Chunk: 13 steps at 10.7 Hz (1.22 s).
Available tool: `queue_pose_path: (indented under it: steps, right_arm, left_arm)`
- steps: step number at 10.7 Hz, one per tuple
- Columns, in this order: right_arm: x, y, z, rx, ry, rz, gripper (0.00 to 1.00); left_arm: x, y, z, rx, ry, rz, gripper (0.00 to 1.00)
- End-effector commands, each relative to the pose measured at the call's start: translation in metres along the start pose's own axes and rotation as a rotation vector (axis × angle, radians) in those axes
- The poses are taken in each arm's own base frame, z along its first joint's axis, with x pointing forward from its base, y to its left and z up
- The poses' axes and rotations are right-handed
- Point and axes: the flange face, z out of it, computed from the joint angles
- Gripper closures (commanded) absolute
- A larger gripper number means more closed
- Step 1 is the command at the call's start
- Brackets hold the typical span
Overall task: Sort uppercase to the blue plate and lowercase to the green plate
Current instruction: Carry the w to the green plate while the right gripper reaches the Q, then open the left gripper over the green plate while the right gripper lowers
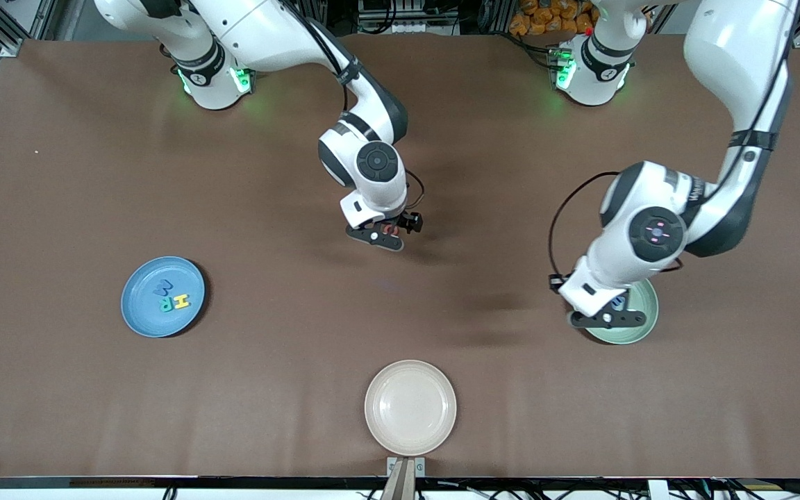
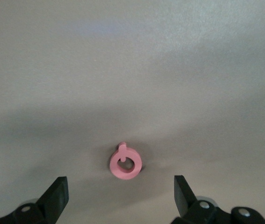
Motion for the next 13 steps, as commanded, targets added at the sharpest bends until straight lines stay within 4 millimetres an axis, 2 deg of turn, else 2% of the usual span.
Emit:
queue_pose_path:
  steps: [1, 3, 5, 7, 8, 9, 10, 11, 13]
  right_arm:
    - [-0.001, 0.004, 0.005, 0.01, -0.004, 0.013, 0.0]
    - [-0.002, 0.003, 0.012, 0.019, -0.002, 0.021, 0.0]
    - [-0.002, 0.002, 0.021, 0.025, 0.003, 0.028, 0.0]
    - [-0.001, 0.003, 0.031, 0.016, 0.004, 0.025, 0.0]
    - [-0.001, 0.004, 0.034, 0.022, 0.007, 0.026, 0.0]
    - [-0.001, 0.006, 0.04, 0.024, 0.008, 0.03, 0.0]
    - [-0.003, 0.006, 0.041, 0.025, 0.009, 0.03, 0.0]
    - [-0.003, 0.006, 0.041, 0.024, 0.009, 0.03, 0.0]
    - [-0.003, 0.006, 0.041, 0.023, 0.008, 0.031, 0.0]
  left_arm:
    - [-0.009, -0.037, 0.008, -0.008, -0.045, 0.069, 1.0]
    - [-0.011, -0.06, 0.027, -0.015, -0.081, 0.102, 1.0]
    - [-0.014, -0.073, 0.045, -0.009, -0.112, 0.108, 1.0]
    - [-0.014, -0.083, 0.076, -0.008, -0.15, 0.104, 0.99]
    - [-0.012, -0.087, 0.081, -0.007, -0.151, 0.107, 0.74]
    - [-0.011, -0.088, 0.081, -0.005, -0.148, 0.106, 0.62]
    - [-0.01, -0.088, 0.079, -0.007, -0.144, 0.104, 0.27]
    - [-0.009, -0.089, 0.072, -0.003, -0.133, 0.11, 0.0]
    - [0.002, -0.086, 0.038, 0.006, -0.084, 0.113, 0.0]
